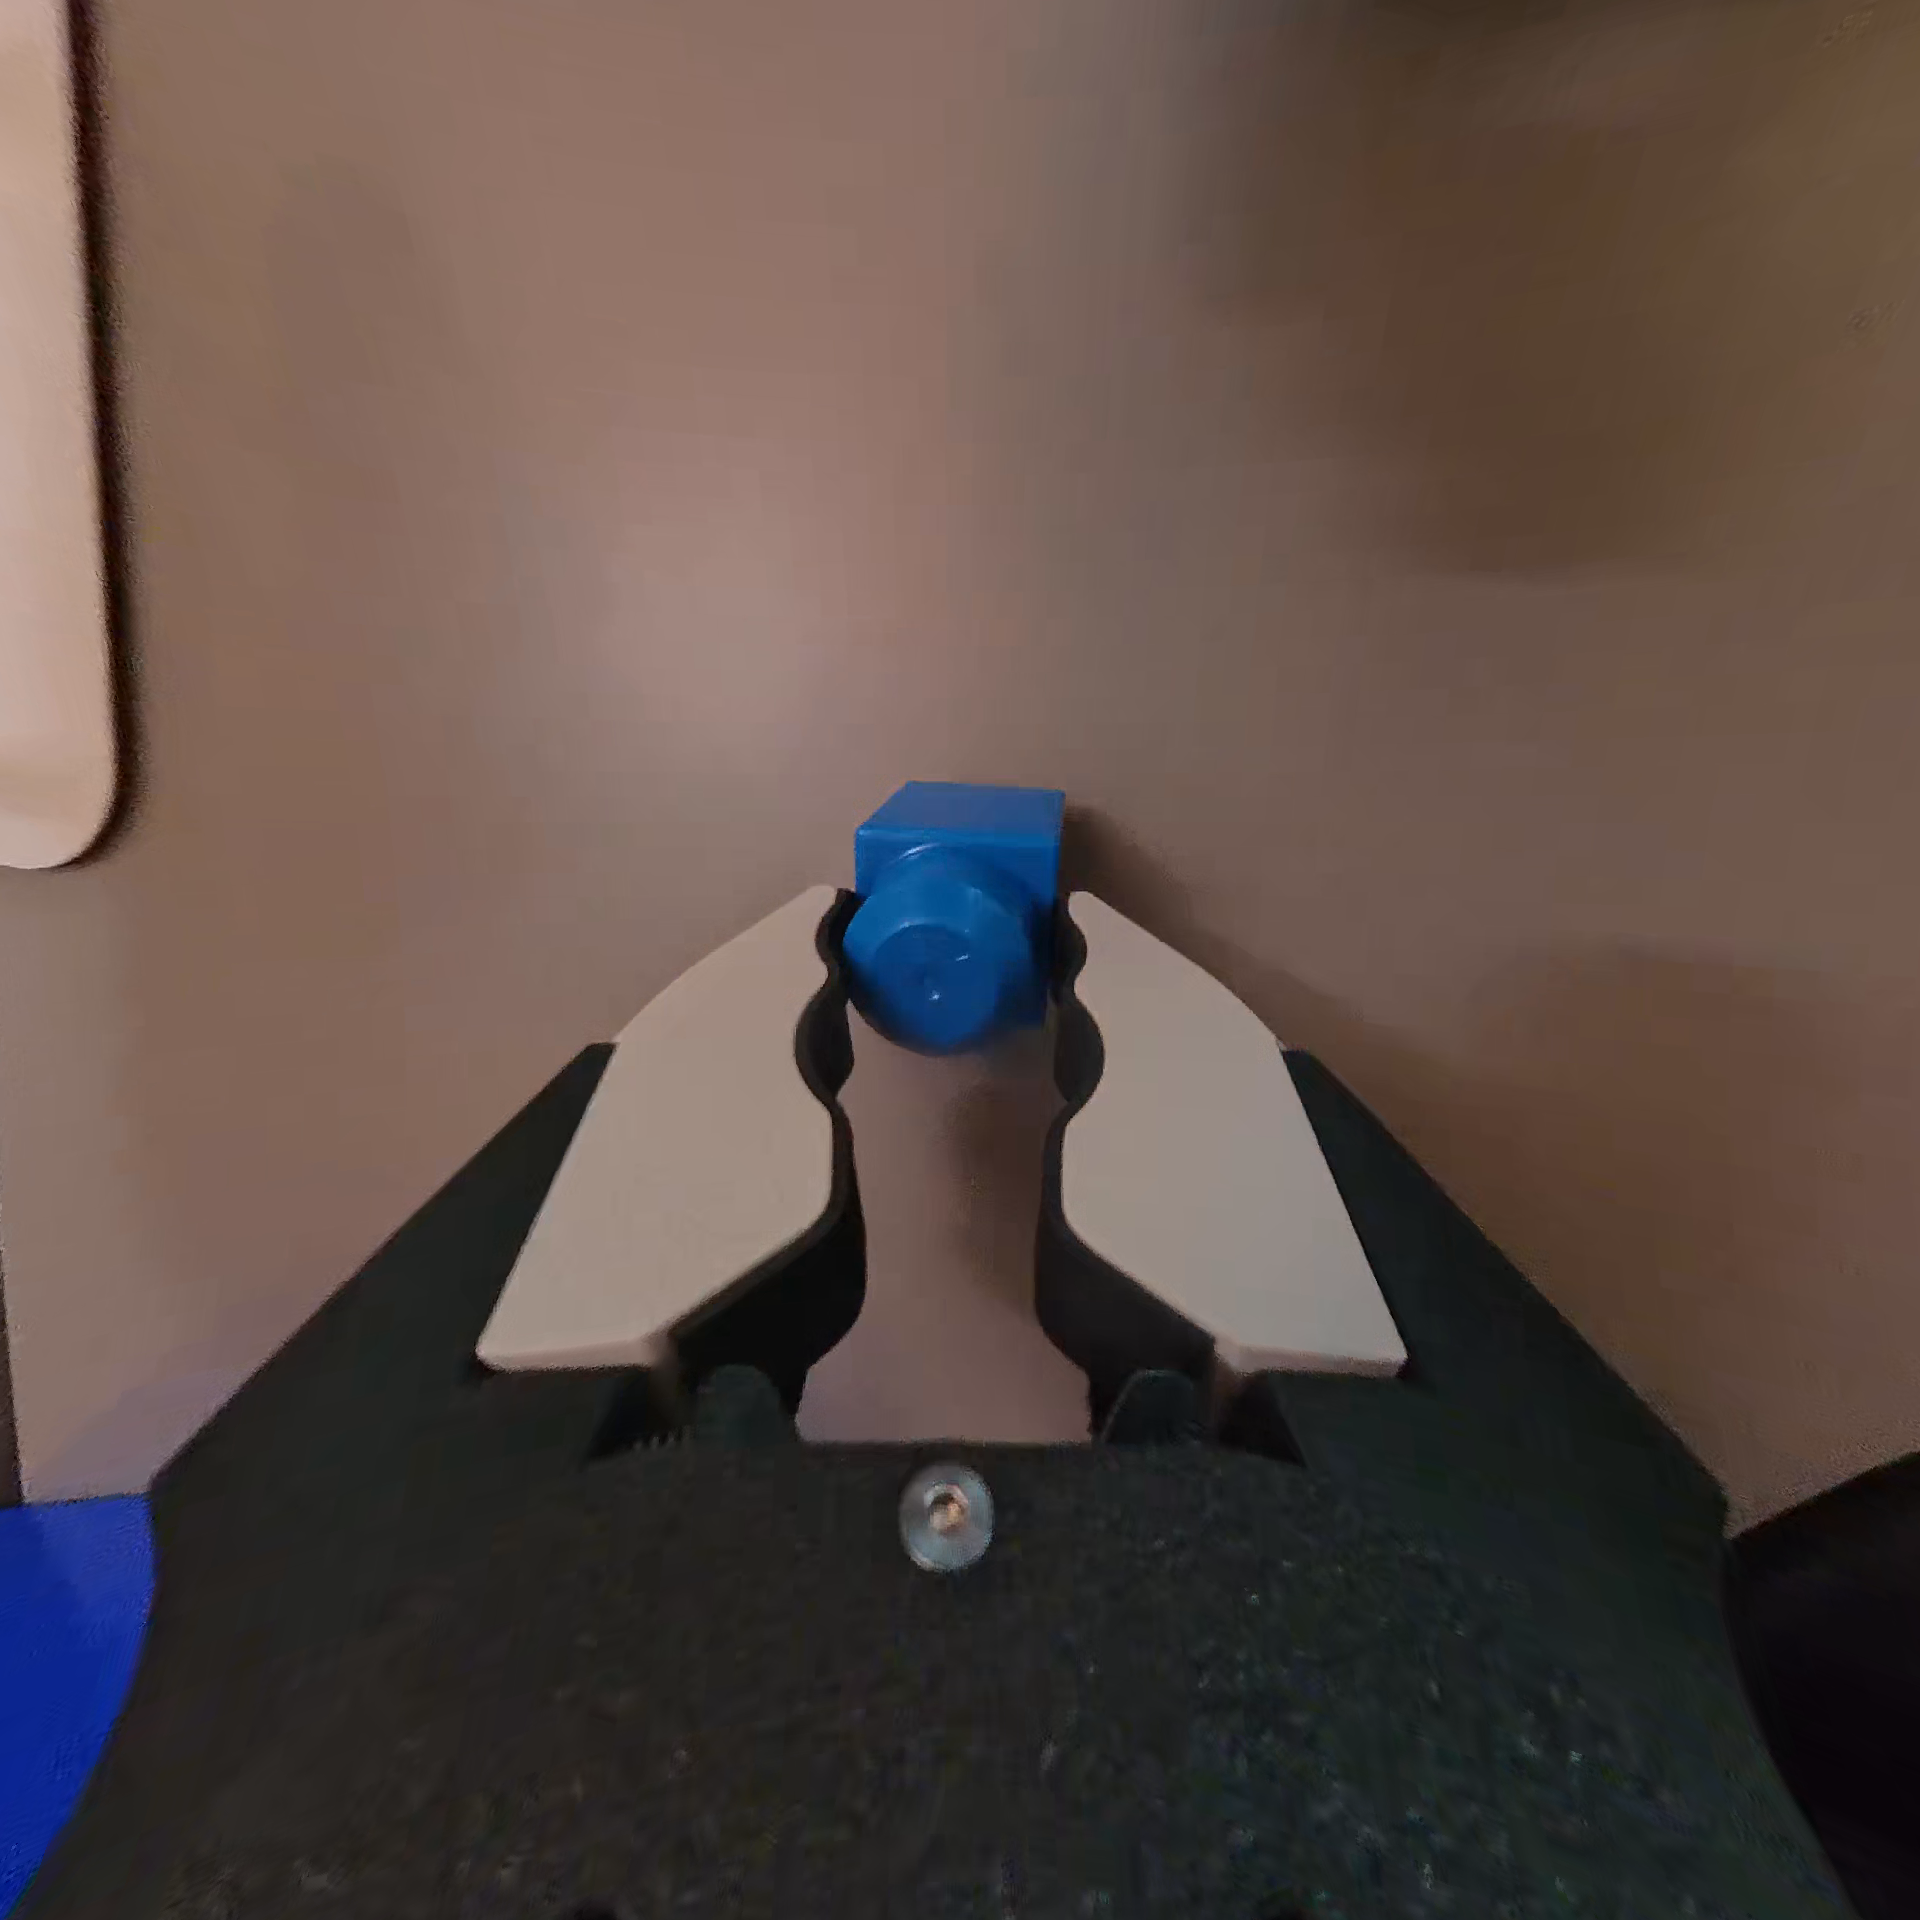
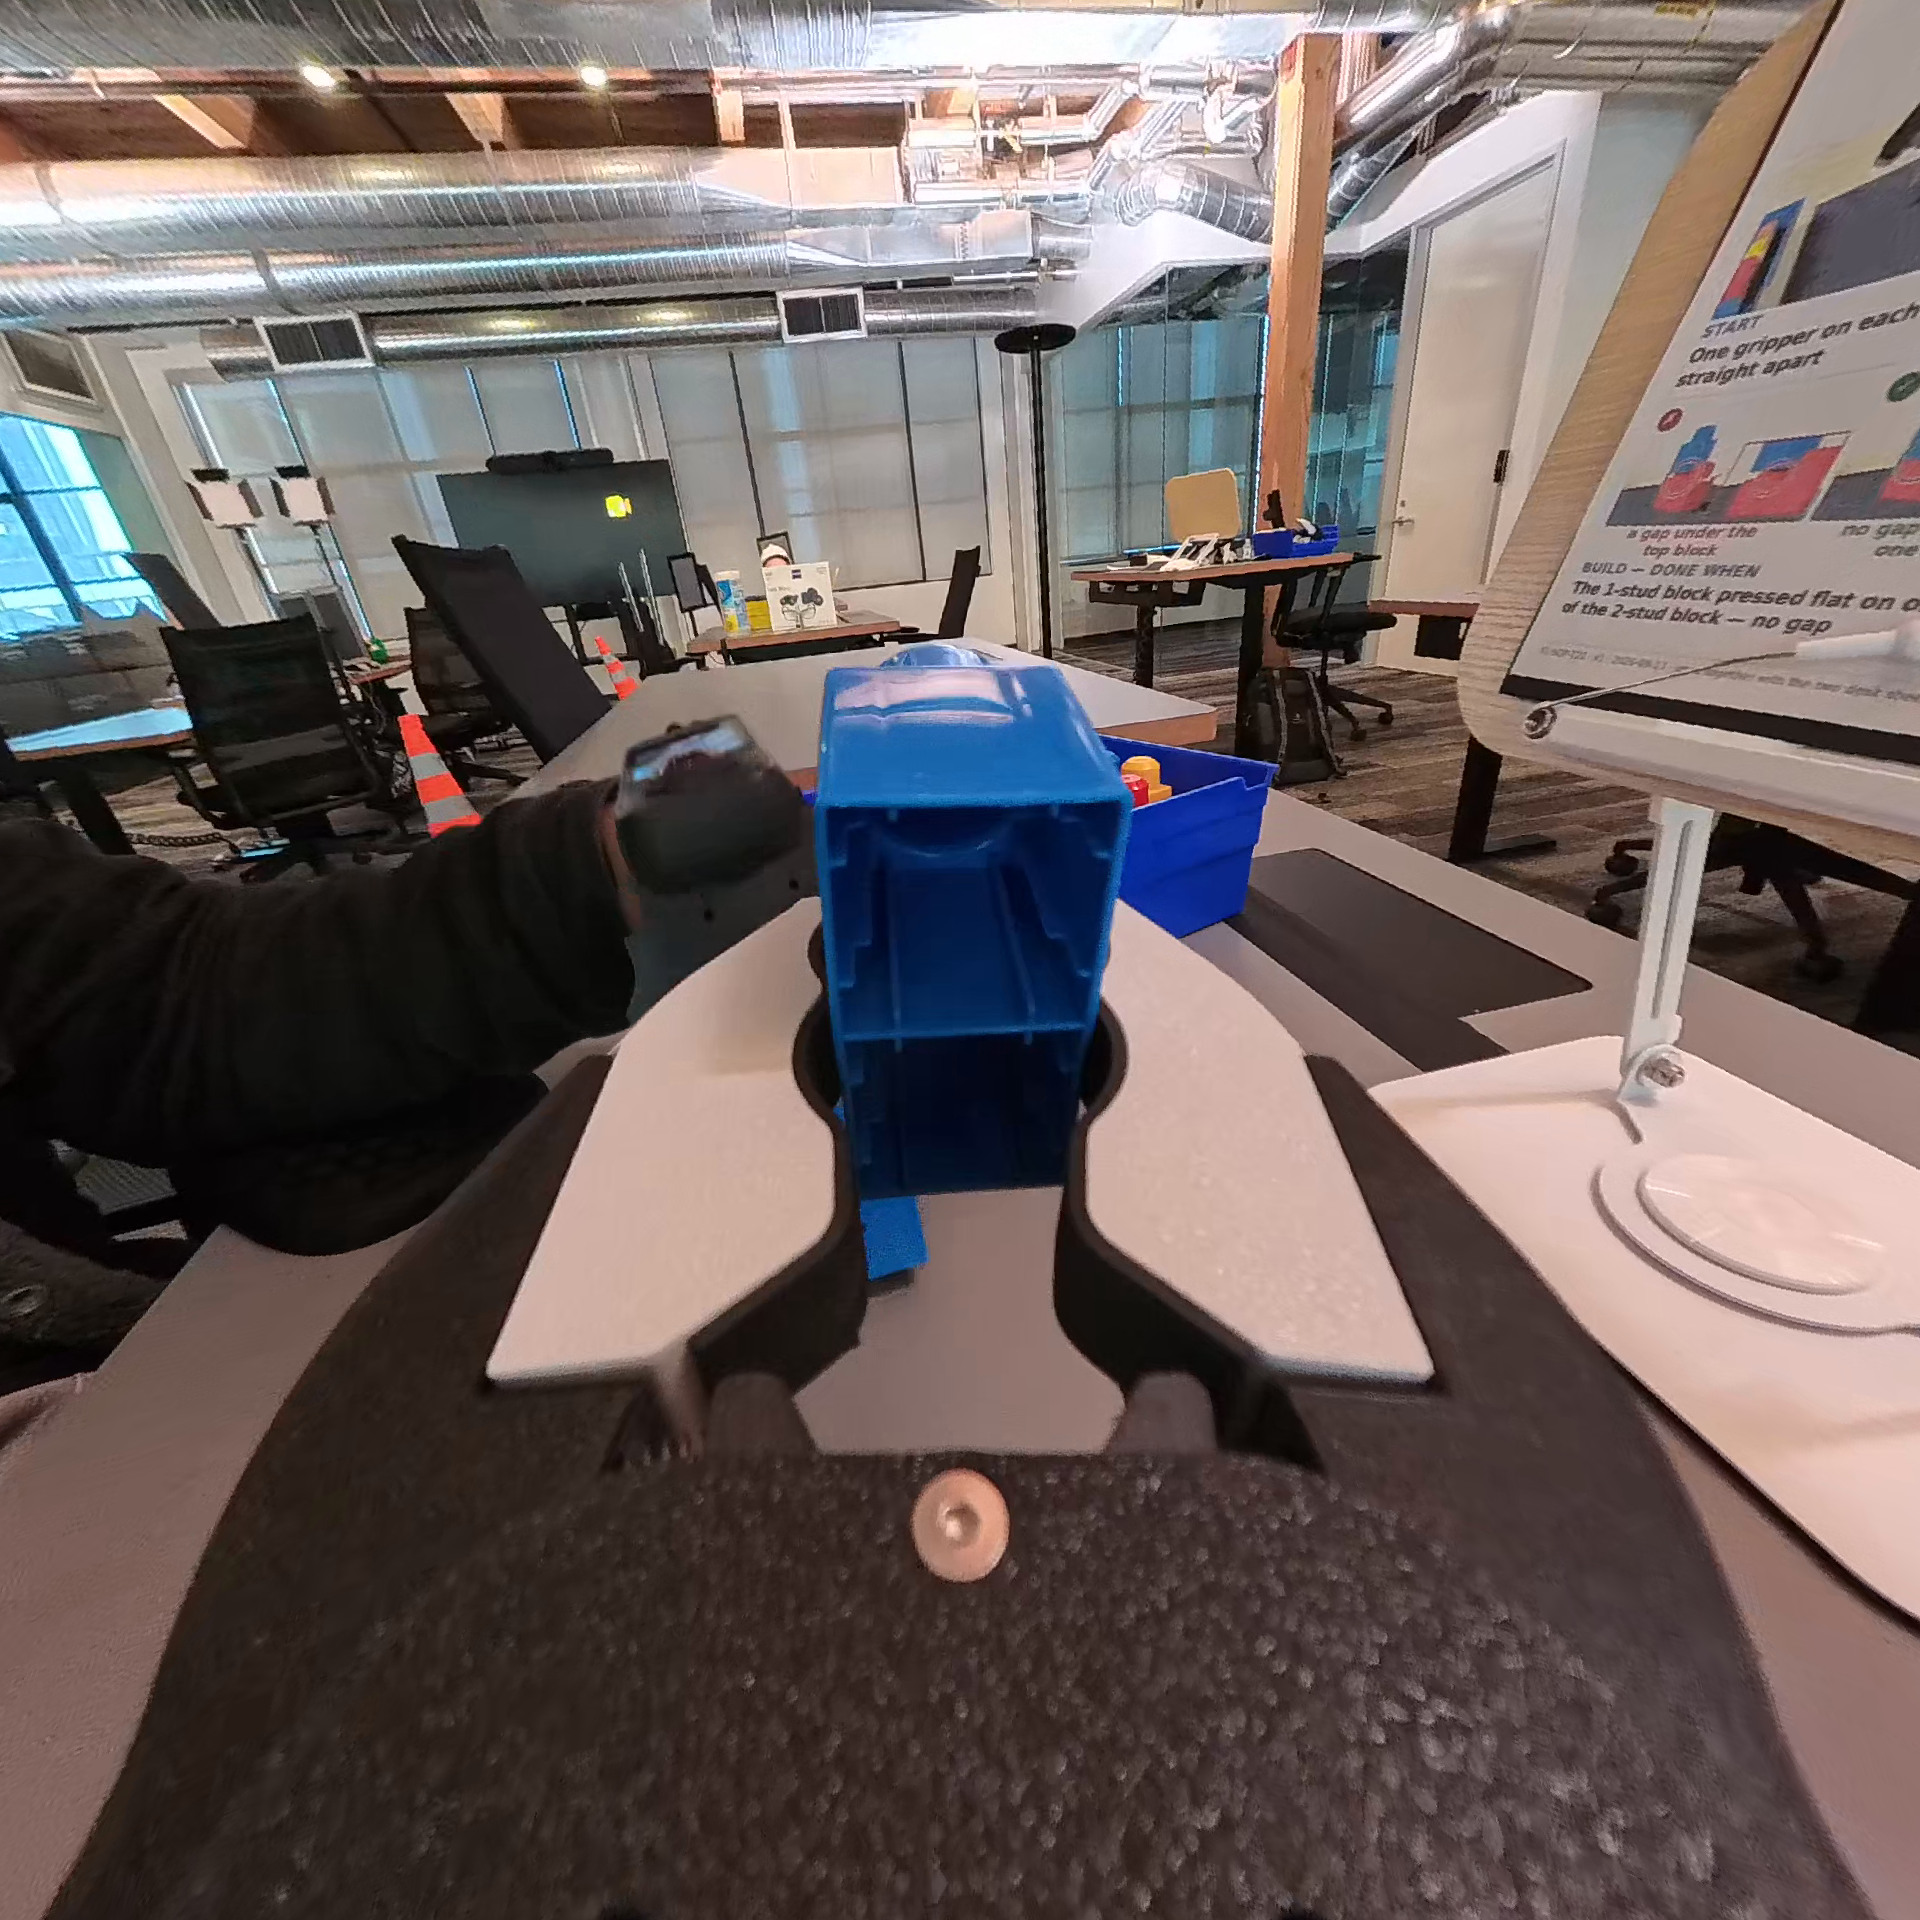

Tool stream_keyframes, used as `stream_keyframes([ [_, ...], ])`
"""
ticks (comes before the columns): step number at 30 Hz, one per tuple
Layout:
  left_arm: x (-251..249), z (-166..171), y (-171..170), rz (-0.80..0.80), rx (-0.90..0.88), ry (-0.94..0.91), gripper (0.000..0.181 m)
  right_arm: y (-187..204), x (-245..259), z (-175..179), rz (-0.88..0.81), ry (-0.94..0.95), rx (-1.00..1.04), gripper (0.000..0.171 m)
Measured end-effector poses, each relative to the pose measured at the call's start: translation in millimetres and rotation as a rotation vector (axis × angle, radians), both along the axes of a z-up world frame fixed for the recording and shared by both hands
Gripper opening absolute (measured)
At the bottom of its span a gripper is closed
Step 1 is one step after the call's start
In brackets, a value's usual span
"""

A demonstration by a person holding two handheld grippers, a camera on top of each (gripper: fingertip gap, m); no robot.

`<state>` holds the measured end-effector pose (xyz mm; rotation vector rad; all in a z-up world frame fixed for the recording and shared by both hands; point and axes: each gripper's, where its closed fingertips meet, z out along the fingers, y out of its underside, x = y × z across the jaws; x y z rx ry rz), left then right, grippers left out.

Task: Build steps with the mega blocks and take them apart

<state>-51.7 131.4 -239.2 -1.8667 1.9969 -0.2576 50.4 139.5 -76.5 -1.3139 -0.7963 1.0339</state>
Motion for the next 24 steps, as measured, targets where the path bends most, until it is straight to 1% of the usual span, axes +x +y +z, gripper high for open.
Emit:
stream_keyframes([
  [2, 3.7, -5.8, -1.3, -0.011, -0.007, 0.008, 0.036, 0.5, -0.3, -1.3, -0.001, -0.005, -0.003, 0.041],
  [8, 8.6, -5.0, 1.5, -0.017, 0.008, -0.024, 0.038, 1.5, -2.9, -4.9, -0.001, -0.020, -0.009, 0.041],
  [11, 12.6, 3.0, 0.1, -0.012, -0.020, -0.087, 0.045, 1.4, -3.9, -4.5, -0.001, -0.017, -0.007, 0.041],
  [13, 15.4, 14.5, -1.5, -0.014, -0.043, -0.159, 0.048, 1.5, -4.3, -3.0, -0.002, -0.007, -0.005, 0.041],
  [15, 20.5, 32.8, -1.4, -0.014, -0.059, -0.275, 0.049, 0.5, -5.6, -0.1, 0.003, 0.011, -0.003, 0.041],
  [21, 46.2, 118.1, 1.3, 0.007, -0.128, -0.838, 0.047, -6.5, -15.3, 16.0, 0.041, 0.120, 0.006, 0.041],
  [24, 48.7, 147.7, 2.9, 0.036, -0.184, -1.040, 0.046, -11.7, -18.6, 25.6, 0.070, 0.182, 0.007, 0.041],
])
